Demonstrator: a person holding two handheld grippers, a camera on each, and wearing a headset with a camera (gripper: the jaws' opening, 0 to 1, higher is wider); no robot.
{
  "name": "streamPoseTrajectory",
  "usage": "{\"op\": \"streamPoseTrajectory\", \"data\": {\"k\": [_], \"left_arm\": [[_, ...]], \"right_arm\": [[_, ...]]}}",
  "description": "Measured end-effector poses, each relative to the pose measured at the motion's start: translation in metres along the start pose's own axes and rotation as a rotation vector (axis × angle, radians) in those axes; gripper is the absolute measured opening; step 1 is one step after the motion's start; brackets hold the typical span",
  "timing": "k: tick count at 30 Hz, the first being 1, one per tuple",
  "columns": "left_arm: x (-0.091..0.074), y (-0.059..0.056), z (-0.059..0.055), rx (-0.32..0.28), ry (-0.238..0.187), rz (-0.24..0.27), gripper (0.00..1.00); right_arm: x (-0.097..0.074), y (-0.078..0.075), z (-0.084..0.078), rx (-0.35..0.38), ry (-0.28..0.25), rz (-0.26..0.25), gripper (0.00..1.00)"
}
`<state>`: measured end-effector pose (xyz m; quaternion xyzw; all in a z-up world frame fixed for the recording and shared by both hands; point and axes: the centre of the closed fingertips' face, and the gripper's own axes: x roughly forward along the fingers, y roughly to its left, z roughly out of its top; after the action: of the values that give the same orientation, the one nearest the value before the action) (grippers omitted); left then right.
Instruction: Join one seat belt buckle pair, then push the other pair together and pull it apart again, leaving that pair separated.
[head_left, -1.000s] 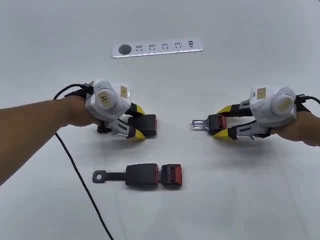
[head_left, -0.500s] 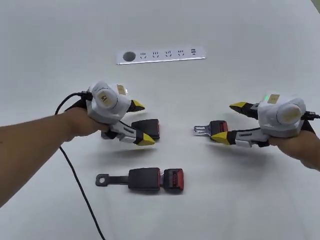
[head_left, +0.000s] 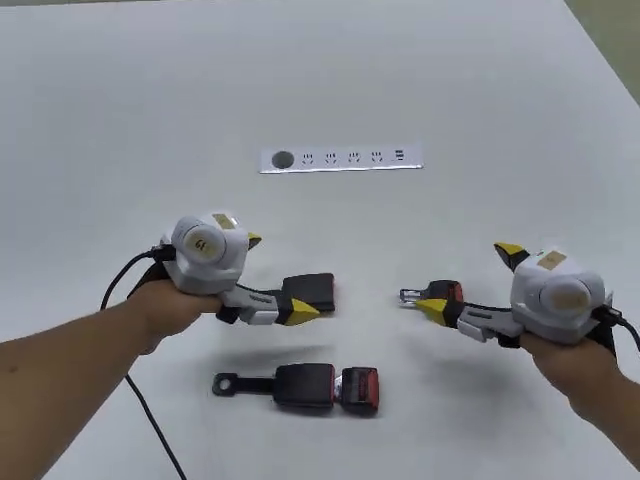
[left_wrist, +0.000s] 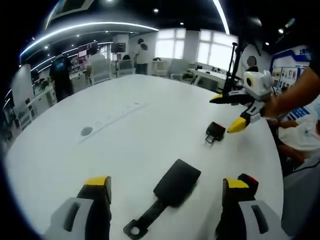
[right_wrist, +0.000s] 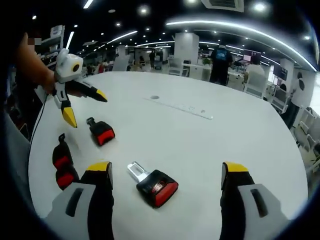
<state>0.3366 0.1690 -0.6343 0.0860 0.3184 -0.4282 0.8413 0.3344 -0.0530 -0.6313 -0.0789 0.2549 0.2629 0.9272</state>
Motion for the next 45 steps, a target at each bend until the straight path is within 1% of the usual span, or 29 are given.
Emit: {"op": "streamPoseTrajectory", "data": {"k": [1,3,6,7,8,9,11,12,14,16,17,18,19,20,22,23,24,26,28,31,32,34,36,37,39,40,41,44,45], "left_arm": [[-0.008,-0.001,0.000,0.000,0.012,0.017,0.97],[-0.016,-0.001,-0.003,-0.005,0.011,0.036,0.98],[-0.032,-0.008,-0.005,-0.031,-0.017,0.059,0.99],[-0.035,-0.004,-0.010,-0.039,-0.027,0.067,0.99],[-0.039,-0.005,-0.011,-0.051,-0.037,0.068,1.00],[-0.044,-0.011,-0.013,-0.063,-0.038,0.071,1.00],[-0.050,-0.013,-0.017,-0.074,-0.047,0.076,1.00],[-0.054,-0.015,-0.019,-0.074,-0.051,0.081,1.00],[-0.063,-0.023,-0.019,-0.079,-0.062,0.083,1.00],[-0.070,-0.029,-0.019,-0.076,-0.072,0.091,1.00],[-0.074,-0.029,-0.020,-0.102,-0.092,0.081,1.00],[-0.077,-0.031,-0.021,-0.109,-0.100,0.083,1.00],[-0.084,-0.035,-0.019,-0.098,-0.111,0.095,1.00],[-0.088,-0.036,-0.020,-0.098,-0.116,0.098,1.00],[-0.096,-0.039,-0.027,-0.109,-0.118,0.095,1.00],[-0.101,-0.042,-0.028,-0.111,-0.122,0.096,1.00],[-0.103,-0.042,-0.029,-0.113,-0.126,0.098,1.00],[-0.111,-0.043,-0.031,-0.137,-0.142,0.102,1.00],[-0.119,-0.042,-0.032,-0.143,-0.163,0.115,1.00],[-0.132,-0.049,-0.031,-0.160,-0.195,0.124,1.00],[-0.135,-0.050,-0.032,-0.164,-0.201,0.129,1.00],[-0.142,-0.050,-0.038,-0.180,-0.217,0.140,1.00],[-0.148,-0.054,-0.042,-0.180,-0.221,0.147,1.00],[-0.152,-0.053,-0.047,-0.191,-0.233,0.148,1.00],[-0.157,-0.056,-0.051,-0.202,-0.241,0.156,1.00],[-0.159,-0.056,-0.054,-0.204,-0.240,0.165,1.00],[-0.162,-0.055,-0.061,-0.203,-0.229,0.177,1.00],[-0.172,-0.060,-0.066,-0.194,-0.225,0.193,1.00],[-0.175,-0.056,-0.069,-0.189,-0.228,0.200,1.00]], "right_arm": [[-0.003,0.004,0.001,0.023,-0.012,-0.004,0.91],[-0.008,0.014,0.001,0.034,-0.025,-0.012,0.93],[-0.017,0.029,-0.001,0.023,-0.032,-0.029,0.97],[-0.021,0.032,0.001,0.029,-0.049,-0.043,1.00],[-0.026,0.036,0.003,0.038,-0.058,-0.042,0.99],[-0.029,0.039,0.002,0.065,-0.058,-0.043,1.00],[-0.032,0.039,0.001,0.054,-0.049,-0.048,1.00],[-0.038,0.046,0.002,0.053,-0.053,-0.048,1.00],[-0.046,0.052,0.005,0.053,-0.058,-0.051,1.00],[-0.050,0.054,0.005,0.050,-0.061,-0.055,1.00],[-0.053,0.056,0.006,0.052,-0.065,-0.055,1.00],[-0.057,0.059,0.008,0.051,-0.067,-0.056,1.00],[-0.061,0.063,0.009,0.049,-0.066,-0.054,1.00],[-0.060,0.060,0.009,0.049,-0.066,-0.052,1.00],[-0.066,0.064,0.011,0.038,-0.077,-0.052,1.00],[-0.069,0.068,0.011,0.033,-0.077,-0.052,1.00],[-0.072,0.072,0.011,0.033,-0.077,-0.051,1.00],[-0.076,0.075,0.009,0.031,-0.083,-0.051,1.00],[-0.081,0.079,0.008,0.036,-0.090,-0.050,1.00],[-0.086,0.085,0.004,0.021,-0.086,-0.051,1.00],[-0.088,0.087,0.003,0.019,-0.087,-0.050,1.00],[-0.092,0.089,0.000,0.012,-0.087,-0.052,1.00],[-0.097,0.095,0.001,0.012,-0.090,-0.049,1.00],[-0.100,0.096,0.000,0.008,-0.089,-0.048,1.00],[-0.103,0.096,-0.001,-0.003,-0.094,-0.048,1.00],[-0.106,0.099,-0.001,-0.005,-0.095,-0.049,1.00],[-0.108,0.100,-0.002,-0.006,-0.095,-0.050,1.00],[-0.114,0.101,-0.005,-0.005,-0.102,-0.056,1.00],[-0.115,0.101,-0.006,-0.003,-0.102,-0.058,1.00]]}}
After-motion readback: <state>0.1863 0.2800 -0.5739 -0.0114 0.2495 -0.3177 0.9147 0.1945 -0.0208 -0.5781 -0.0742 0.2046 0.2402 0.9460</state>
